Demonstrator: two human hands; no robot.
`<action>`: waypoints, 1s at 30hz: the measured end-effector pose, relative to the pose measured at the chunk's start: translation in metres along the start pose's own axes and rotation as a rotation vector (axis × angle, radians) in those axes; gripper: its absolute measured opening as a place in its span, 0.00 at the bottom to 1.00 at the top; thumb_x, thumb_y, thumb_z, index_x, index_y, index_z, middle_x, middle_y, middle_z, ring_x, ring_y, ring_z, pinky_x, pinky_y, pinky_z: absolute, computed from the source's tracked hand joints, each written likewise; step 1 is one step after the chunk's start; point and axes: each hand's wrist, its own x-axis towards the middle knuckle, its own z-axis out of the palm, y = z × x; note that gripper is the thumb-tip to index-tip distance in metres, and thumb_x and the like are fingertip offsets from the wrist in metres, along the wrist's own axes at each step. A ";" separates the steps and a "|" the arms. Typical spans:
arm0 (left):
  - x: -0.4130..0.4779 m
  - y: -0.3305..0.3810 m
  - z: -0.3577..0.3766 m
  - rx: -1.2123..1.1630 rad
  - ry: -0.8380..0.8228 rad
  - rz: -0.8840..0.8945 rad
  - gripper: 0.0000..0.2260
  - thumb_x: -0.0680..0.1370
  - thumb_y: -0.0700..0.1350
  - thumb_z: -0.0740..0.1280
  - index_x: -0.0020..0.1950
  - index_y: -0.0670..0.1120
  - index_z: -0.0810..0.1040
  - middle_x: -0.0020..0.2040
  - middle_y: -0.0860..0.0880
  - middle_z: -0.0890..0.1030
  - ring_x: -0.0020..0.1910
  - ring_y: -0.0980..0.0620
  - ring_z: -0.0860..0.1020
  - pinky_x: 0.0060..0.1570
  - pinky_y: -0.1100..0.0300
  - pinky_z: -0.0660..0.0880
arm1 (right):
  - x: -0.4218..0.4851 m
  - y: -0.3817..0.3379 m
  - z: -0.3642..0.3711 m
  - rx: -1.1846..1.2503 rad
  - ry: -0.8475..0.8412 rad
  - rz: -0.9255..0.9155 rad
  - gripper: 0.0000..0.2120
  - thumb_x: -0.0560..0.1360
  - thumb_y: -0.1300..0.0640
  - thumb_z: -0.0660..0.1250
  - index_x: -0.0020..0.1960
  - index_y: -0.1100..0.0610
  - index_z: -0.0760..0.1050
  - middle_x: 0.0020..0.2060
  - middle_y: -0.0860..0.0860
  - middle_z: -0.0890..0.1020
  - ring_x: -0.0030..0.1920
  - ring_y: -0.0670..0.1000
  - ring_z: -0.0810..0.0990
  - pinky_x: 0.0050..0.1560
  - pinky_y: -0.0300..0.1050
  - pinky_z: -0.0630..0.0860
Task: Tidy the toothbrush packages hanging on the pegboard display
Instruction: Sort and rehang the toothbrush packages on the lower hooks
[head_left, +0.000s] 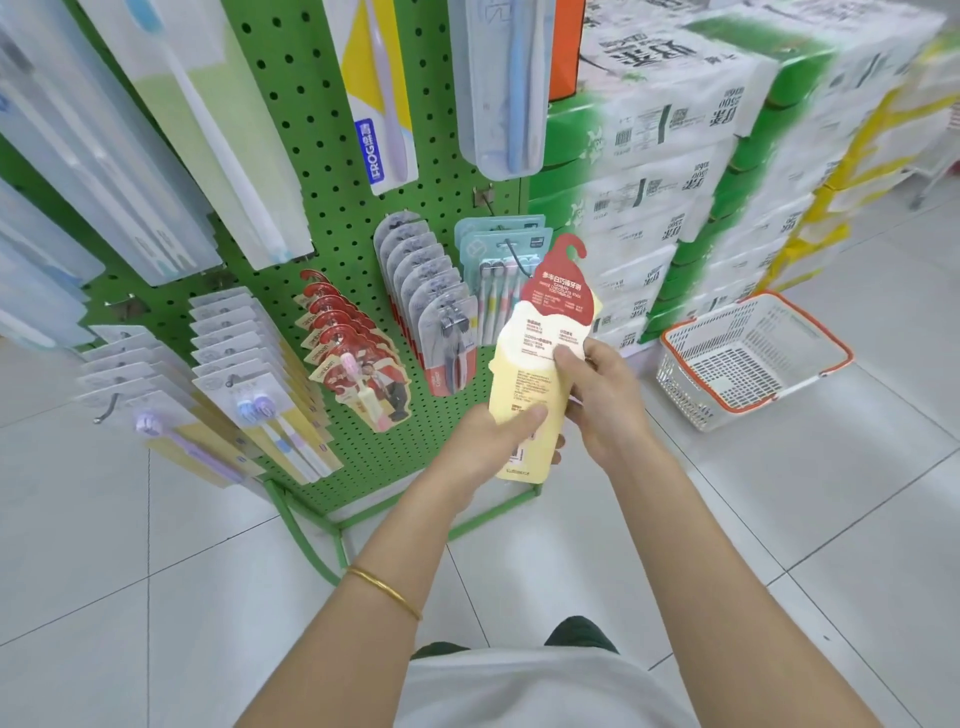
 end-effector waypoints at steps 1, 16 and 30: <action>0.002 0.001 -0.001 0.033 0.030 -0.024 0.07 0.79 0.48 0.65 0.53 0.48 0.80 0.48 0.46 0.84 0.46 0.47 0.83 0.49 0.52 0.80 | 0.001 -0.001 -0.003 0.017 -0.029 -0.003 0.03 0.79 0.61 0.63 0.50 0.58 0.75 0.44 0.54 0.83 0.38 0.51 0.81 0.36 0.45 0.76; 0.014 0.058 -0.015 -0.133 0.504 0.317 0.06 0.79 0.45 0.66 0.55 0.47 0.75 0.48 0.48 0.80 0.43 0.51 0.81 0.41 0.56 0.78 | -0.004 -0.001 -0.018 -0.181 -0.428 -0.001 0.06 0.75 0.66 0.67 0.43 0.56 0.75 0.37 0.46 0.84 0.36 0.46 0.82 0.36 0.38 0.76; 0.003 0.049 -0.036 -0.683 0.373 0.281 0.07 0.80 0.40 0.58 0.43 0.44 0.72 0.31 0.52 0.70 0.28 0.56 0.69 0.26 0.63 0.70 | -0.018 0.024 0.022 -0.204 -0.755 0.224 0.29 0.67 0.43 0.70 0.64 0.55 0.73 0.54 0.51 0.80 0.59 0.54 0.77 0.56 0.44 0.76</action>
